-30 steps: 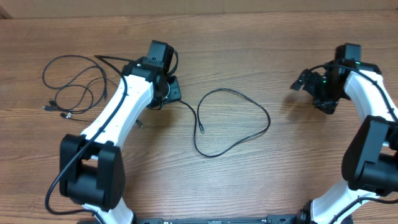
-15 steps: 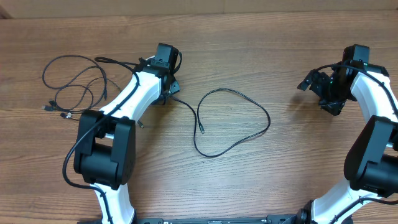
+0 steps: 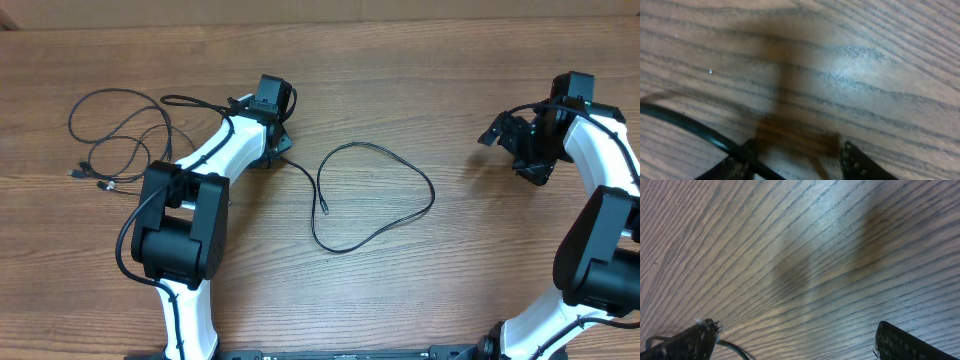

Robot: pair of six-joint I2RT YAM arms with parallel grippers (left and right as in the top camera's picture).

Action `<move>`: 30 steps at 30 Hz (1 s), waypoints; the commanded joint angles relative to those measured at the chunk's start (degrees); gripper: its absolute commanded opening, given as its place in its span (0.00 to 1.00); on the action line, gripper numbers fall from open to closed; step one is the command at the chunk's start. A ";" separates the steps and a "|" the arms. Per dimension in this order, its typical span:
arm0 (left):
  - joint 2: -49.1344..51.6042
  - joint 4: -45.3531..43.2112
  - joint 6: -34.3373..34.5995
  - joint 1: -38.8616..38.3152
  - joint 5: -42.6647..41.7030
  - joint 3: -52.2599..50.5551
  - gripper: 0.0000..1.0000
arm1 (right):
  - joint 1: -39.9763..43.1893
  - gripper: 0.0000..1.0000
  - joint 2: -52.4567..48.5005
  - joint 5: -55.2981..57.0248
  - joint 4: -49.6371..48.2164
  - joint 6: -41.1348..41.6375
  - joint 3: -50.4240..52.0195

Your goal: Untangle cables

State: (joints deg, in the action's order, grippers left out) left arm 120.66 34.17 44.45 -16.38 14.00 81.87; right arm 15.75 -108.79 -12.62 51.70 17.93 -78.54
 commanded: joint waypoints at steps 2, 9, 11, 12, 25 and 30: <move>1.99 -1.90 0.55 0.66 0.17 0.55 0.26 | 0.09 1.00 1.33 0.42 -0.20 -0.44 -1.03; -3.72 -2.67 -7.06 0.66 -1.07 6.32 0.11 | 0.09 1.00 1.33 0.42 -0.20 -0.42 -1.03; -5.92 -2.73 -12.15 0.59 -4.00 8.92 0.12 | 0.09 1.00 1.33 0.42 -0.22 -0.42 -1.03; -7.06 -2.73 -14.67 0.59 -6.27 10.32 0.06 | 0.09 1.00 1.33 0.42 -0.20 -0.44 -1.03; -8.52 2.38 -55.49 0.55 -53.64 14.53 0.04 | 0.09 1.00 1.33 0.42 -0.20 -0.44 -1.03; -6.45 8.39 -68.59 0.20 -65.94 13.79 0.04 | 0.09 1.00 1.33 0.42 -0.20 -0.42 -1.03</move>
State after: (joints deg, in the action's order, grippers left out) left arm 112.44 40.91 -9.98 -16.03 -37.47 96.64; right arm 15.75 -108.79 -12.64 51.72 17.96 -78.54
